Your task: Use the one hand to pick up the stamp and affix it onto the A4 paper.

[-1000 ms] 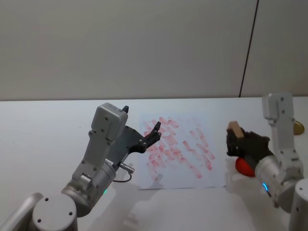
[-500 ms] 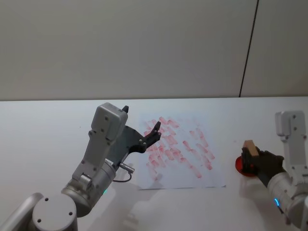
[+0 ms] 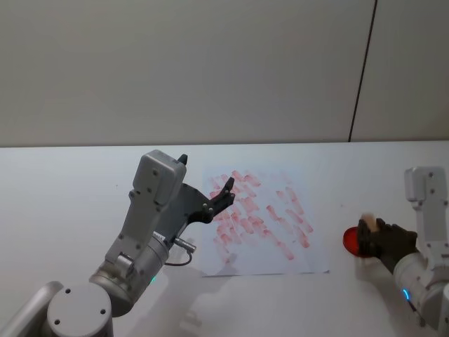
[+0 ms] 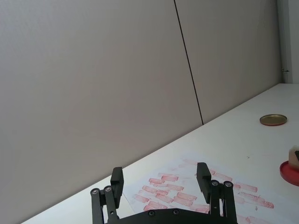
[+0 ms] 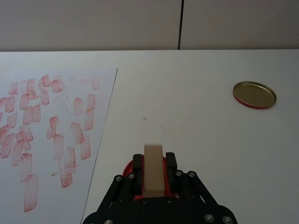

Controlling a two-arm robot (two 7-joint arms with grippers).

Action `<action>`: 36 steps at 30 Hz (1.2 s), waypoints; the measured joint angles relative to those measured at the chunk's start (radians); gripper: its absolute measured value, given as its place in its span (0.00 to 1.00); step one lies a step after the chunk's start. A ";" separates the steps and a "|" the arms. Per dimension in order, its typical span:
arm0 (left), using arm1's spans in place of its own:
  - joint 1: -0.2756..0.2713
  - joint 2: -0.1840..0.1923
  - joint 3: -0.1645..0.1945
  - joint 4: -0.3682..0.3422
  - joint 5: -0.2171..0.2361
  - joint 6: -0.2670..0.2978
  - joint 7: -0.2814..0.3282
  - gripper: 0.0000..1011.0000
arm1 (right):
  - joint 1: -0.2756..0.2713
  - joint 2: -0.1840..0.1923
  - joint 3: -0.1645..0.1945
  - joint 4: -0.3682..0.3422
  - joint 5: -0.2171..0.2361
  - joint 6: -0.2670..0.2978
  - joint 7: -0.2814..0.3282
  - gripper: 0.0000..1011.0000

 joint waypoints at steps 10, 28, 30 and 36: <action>0.000 0.000 0.000 0.000 0.000 0.000 0.000 0.98 | 0.033 -0.011 0.004 0.062 0.001 -0.030 0.048 0.59; 0.000 0.000 0.000 0.000 0.000 0.000 0.000 0.98 | 0.012 0.000 0.001 -0.005 -0.048 -0.143 0.094 0.99; 0.000 0.000 0.000 0.000 0.000 0.000 0.000 0.98 | 0.003 0.005 0.001 -0.025 -0.058 -0.163 0.098 0.99; 0.000 0.000 0.000 0.000 0.000 0.000 0.000 0.98 | -0.023 0.020 0.001 -0.079 -0.078 -0.201 0.104 0.99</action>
